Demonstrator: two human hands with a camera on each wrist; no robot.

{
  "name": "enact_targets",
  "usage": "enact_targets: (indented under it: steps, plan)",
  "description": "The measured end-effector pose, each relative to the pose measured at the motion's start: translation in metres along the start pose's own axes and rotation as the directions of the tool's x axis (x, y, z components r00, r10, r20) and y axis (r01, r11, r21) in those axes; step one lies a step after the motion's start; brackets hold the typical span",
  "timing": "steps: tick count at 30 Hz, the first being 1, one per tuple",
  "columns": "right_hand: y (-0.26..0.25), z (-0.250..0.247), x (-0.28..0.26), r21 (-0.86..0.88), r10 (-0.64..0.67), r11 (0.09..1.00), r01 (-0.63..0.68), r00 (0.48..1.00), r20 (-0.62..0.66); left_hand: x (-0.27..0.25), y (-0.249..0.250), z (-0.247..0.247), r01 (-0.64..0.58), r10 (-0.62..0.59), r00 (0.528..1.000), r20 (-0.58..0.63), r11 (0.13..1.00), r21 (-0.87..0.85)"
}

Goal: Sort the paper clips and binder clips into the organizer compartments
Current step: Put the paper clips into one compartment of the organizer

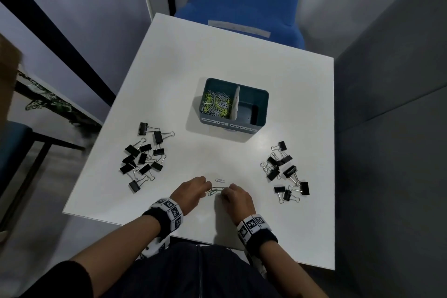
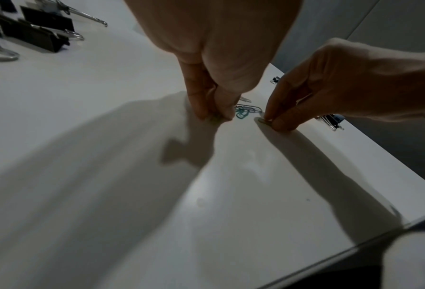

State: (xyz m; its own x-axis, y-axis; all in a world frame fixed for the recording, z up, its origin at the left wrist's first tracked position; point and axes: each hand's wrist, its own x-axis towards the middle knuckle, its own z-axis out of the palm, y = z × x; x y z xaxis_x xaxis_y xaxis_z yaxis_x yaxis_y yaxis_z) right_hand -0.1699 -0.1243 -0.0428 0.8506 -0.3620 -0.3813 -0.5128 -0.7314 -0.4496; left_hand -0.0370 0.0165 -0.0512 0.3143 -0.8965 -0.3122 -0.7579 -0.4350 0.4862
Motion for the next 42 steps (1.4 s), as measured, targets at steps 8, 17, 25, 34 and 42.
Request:
enact_targets:
  steps: [8, 17, 25, 34, 42]
  plan:
    - [0.001, -0.008, 0.016, 0.054, -0.026, 0.998, 0.028, 0.999, -0.043, -0.004, -0.010, -0.015, 0.172, -0.173, 0.985, 0.001, 0.978, -0.115]
    - [-0.001, 0.003, 0.024, 0.028, -0.044, 0.999, 0.046, 0.997, -0.071, 0.005, -0.002, -0.010, 0.139, -0.137, 0.990, 0.027, 0.981, -0.137]
    - [-0.007, -0.002, 0.028, -0.004, 0.004, 1.000, -0.004, 0.999, -0.042, 0.007, 0.011, 0.000, 0.076, -0.079, 0.993, -0.086, 0.996, -0.041]
    - [-0.009, -0.012, 0.039, -0.019, 0.168, 0.986, -0.167, 0.981, 0.098, 0.026, 0.012, -0.008, 0.166, -0.166, 0.986, -0.025, 0.986, -0.004]
    - [-0.002, -0.016, 0.037, 0.022, 0.191, 0.981, -0.194, 0.977, 0.098, 0.037, 0.012, -0.036, 0.300, -0.289, 0.953, 0.094, 0.944, -0.140]
